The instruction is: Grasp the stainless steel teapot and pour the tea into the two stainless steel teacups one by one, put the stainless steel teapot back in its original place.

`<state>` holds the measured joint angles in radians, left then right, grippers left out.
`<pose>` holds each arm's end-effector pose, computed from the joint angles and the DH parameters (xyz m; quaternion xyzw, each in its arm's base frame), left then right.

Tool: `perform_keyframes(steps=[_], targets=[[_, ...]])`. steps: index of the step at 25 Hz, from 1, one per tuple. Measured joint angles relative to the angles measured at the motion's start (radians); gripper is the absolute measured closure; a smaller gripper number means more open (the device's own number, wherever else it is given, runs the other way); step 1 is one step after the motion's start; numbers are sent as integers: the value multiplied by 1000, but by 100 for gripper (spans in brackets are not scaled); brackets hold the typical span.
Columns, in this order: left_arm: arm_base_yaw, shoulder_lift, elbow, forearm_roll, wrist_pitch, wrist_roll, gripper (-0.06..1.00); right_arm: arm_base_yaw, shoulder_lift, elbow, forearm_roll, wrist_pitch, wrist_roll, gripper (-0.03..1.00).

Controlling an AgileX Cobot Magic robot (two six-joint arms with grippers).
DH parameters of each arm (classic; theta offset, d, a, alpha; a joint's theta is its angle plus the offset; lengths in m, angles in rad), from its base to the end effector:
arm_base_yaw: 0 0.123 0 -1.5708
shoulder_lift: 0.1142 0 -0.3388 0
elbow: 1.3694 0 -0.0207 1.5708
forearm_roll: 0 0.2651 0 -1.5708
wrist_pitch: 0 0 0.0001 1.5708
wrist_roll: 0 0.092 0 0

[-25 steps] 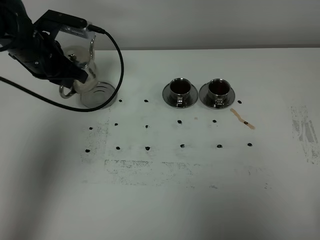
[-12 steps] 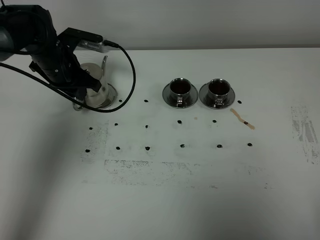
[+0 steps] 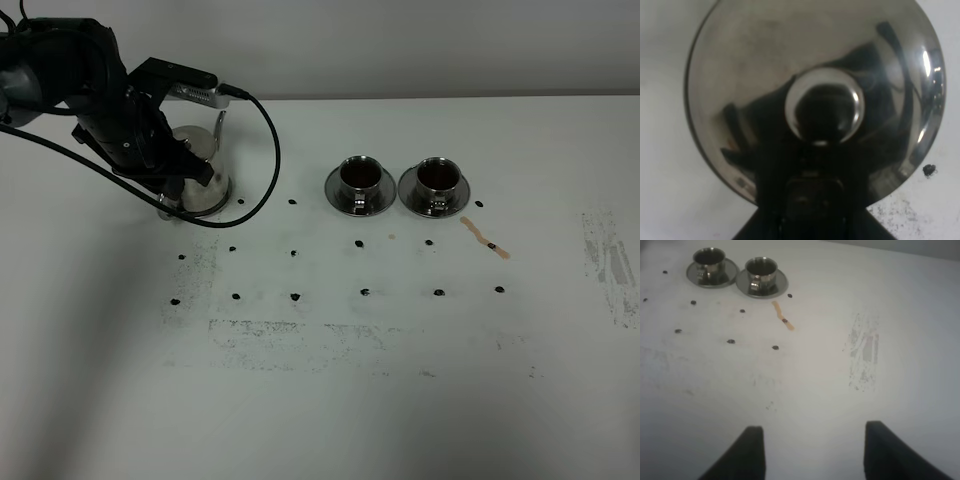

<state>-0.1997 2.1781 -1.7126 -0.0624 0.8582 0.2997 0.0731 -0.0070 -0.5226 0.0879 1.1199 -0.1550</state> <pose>0.4970 -0.1050 0.2119 0.2279 0.9590 -0.0183 0.1674 -0.0526 0.0034 0.2853 -0.1015 0.8540 0.0229 0.5097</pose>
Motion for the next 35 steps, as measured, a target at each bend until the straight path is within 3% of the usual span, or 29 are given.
perform_keyframes(steps=[19, 21, 26, 29, 35], targets=[[0, 18, -1, 21, -36, 0, 75, 0, 0, 0, 0, 0, 0, 50], [0, 18, -1, 21, -36, -3, 70, 0, 0, 0, 0, 0, 0, 50], [0, 18, -1, 19, -33, -3, 40, 0, 0, 0, 0, 0, 0, 50], [0, 9, -1, 19, -22, -4, 28, 0, 0, 0, 0, 0, 0, 50], [0, -110, -1, 21, 49, -3, 24, 0, 0, 0, 0, 0, 0, 50]])
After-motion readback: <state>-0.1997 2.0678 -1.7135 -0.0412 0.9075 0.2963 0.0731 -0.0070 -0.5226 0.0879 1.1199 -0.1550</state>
